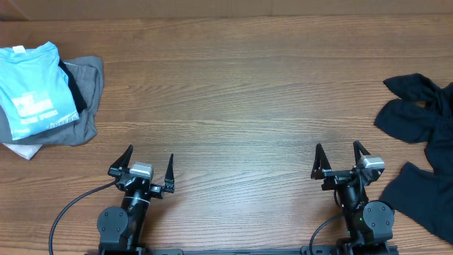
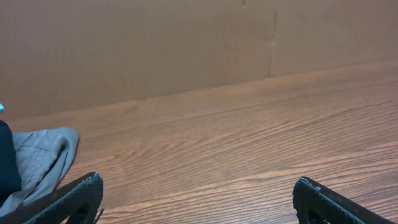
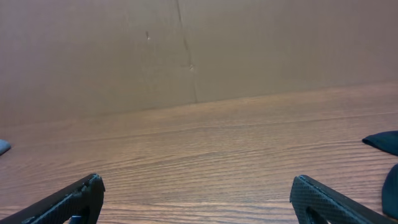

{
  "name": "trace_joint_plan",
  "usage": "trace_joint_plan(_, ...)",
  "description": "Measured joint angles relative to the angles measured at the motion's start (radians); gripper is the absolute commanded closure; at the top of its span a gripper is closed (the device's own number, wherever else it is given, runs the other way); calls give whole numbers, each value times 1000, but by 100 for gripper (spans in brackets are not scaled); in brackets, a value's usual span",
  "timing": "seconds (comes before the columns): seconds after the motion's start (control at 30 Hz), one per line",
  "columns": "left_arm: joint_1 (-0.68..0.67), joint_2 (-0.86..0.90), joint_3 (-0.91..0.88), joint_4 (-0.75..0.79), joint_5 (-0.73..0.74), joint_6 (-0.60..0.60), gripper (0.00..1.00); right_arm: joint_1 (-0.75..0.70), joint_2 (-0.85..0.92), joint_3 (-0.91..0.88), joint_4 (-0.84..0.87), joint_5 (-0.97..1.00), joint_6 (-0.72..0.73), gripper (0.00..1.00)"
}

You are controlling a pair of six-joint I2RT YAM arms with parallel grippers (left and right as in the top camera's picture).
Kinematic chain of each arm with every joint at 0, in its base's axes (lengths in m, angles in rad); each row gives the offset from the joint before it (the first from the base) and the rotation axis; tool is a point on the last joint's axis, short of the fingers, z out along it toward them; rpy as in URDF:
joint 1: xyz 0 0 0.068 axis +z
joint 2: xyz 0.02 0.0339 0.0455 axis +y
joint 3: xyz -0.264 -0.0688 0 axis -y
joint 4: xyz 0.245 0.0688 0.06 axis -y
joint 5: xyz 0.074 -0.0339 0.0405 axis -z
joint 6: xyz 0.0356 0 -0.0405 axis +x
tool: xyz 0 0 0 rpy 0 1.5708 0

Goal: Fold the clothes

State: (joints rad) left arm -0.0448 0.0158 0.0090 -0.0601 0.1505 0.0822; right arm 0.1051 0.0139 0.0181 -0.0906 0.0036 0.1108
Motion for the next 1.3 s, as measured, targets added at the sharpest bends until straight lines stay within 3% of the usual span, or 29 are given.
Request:
trace_joint_plan(1.07, 0, 0, 0, -1, -8, -2, 0, 0, 0, 0, 19, -3, 1, 0)
trace_joint_plan(1.3, 0, 0, 1, -13, -43, -113, 0, 0, 0, 0, 17, -6, 80, 0)
